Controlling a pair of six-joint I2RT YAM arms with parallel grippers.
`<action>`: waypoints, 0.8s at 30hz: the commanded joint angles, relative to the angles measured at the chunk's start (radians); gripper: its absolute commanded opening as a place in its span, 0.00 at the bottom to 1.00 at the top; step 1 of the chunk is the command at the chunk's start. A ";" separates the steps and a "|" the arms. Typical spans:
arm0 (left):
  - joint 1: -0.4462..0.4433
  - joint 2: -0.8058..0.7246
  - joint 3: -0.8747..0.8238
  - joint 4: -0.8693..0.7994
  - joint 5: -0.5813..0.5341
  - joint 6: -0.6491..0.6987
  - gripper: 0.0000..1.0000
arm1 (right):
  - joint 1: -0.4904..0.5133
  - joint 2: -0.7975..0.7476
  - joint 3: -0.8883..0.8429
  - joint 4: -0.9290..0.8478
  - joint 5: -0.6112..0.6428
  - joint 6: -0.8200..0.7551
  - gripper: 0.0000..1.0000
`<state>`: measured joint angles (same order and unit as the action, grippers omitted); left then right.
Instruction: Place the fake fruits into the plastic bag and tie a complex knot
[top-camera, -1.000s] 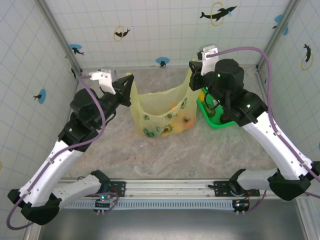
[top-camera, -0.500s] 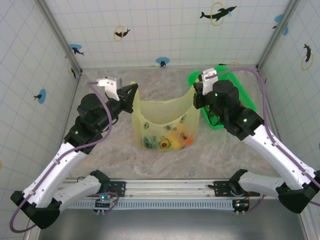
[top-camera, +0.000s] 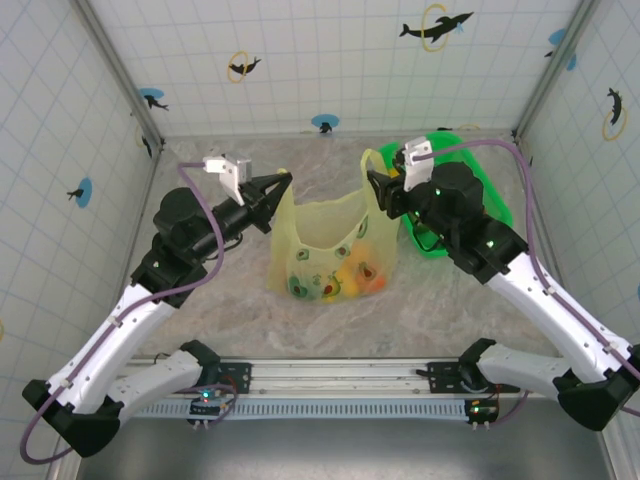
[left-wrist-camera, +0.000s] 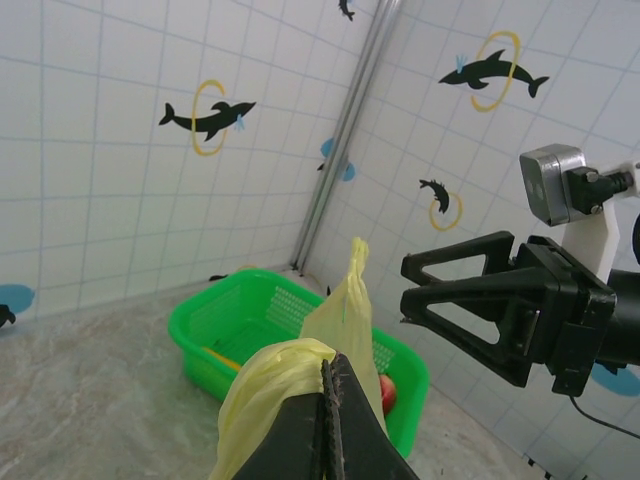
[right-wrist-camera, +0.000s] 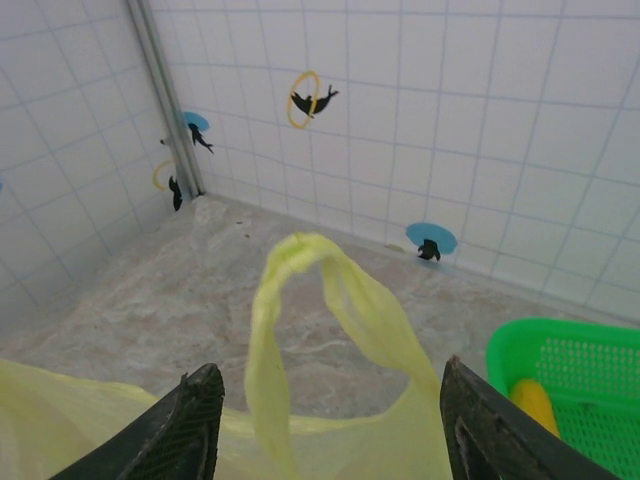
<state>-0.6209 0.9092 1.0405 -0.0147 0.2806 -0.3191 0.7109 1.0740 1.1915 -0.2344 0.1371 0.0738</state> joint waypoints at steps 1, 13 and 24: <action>0.006 -0.024 -0.007 0.055 0.037 -0.013 0.00 | 0.022 -0.048 0.010 0.107 -0.089 -0.043 0.59; 0.005 -0.020 -0.017 0.070 0.089 -0.009 0.00 | 0.135 0.085 -0.125 0.409 -0.573 0.000 0.71; 0.005 -0.015 -0.016 0.061 0.131 -0.017 0.00 | 0.150 0.279 -0.043 0.547 -0.657 0.011 0.73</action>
<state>-0.6209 0.8948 1.0237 0.0101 0.3744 -0.3225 0.8593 1.3197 1.0851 0.2291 -0.4835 0.0860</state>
